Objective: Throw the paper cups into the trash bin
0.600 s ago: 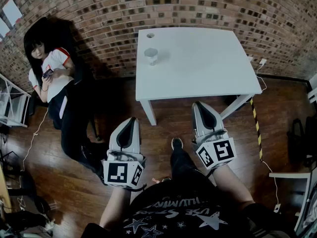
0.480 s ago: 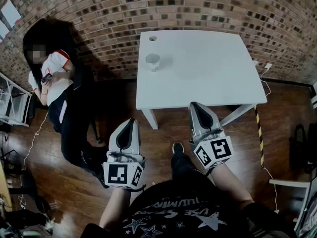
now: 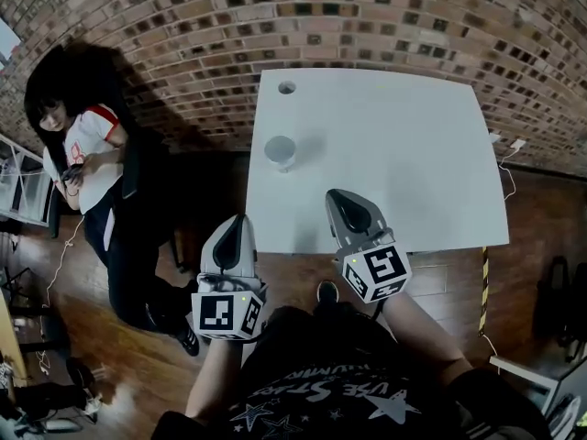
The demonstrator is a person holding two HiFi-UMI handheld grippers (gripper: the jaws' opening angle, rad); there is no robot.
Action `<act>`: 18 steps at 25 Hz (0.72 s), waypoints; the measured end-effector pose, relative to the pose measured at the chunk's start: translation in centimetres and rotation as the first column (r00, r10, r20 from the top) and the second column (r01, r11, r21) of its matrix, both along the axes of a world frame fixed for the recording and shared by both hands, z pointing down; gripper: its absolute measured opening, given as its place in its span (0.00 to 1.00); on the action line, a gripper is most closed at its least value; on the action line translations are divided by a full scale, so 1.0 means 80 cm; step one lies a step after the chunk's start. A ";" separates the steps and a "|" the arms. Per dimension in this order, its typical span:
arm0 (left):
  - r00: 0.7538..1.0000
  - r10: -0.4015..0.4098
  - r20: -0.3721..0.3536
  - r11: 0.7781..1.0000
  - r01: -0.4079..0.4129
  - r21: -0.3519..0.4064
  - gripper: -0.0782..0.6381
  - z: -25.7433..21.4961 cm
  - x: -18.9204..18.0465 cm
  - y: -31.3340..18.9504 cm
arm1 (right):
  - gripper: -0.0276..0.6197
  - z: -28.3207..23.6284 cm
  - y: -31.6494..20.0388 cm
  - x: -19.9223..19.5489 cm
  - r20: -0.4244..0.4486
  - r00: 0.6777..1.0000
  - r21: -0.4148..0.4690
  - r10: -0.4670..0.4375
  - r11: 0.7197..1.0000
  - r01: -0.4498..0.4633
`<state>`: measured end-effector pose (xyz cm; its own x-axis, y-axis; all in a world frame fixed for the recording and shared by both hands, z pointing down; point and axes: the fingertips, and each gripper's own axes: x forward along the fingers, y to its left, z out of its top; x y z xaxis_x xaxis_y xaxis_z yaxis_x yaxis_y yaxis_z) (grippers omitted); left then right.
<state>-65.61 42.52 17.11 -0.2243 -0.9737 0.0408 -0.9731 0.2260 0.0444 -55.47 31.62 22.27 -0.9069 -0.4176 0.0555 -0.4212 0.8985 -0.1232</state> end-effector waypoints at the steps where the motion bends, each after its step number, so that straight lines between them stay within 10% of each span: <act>1: 1.000 0.003 0.005 1.000 -0.003 -0.006 0.12 0.001 -0.004 -0.008 | 0.06 0.003 -0.006 -0.004 -0.003 1.000 -0.005 -0.003 1.000 0.003; 18: 0.989 0.136 -0.063 0.986 -0.141 -0.086 0.12 0.048 -0.086 -0.060 | 0.26 0.073 -0.029 -0.085 -0.170 0.985 -0.086 0.017 0.996 -0.032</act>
<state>-72.47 37.69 20.94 -0.0827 -0.9869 0.1386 -0.9918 0.0951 0.0855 -62.31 29.28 28.10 -0.8709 -0.4267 0.2439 -0.4648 0.8763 -0.1265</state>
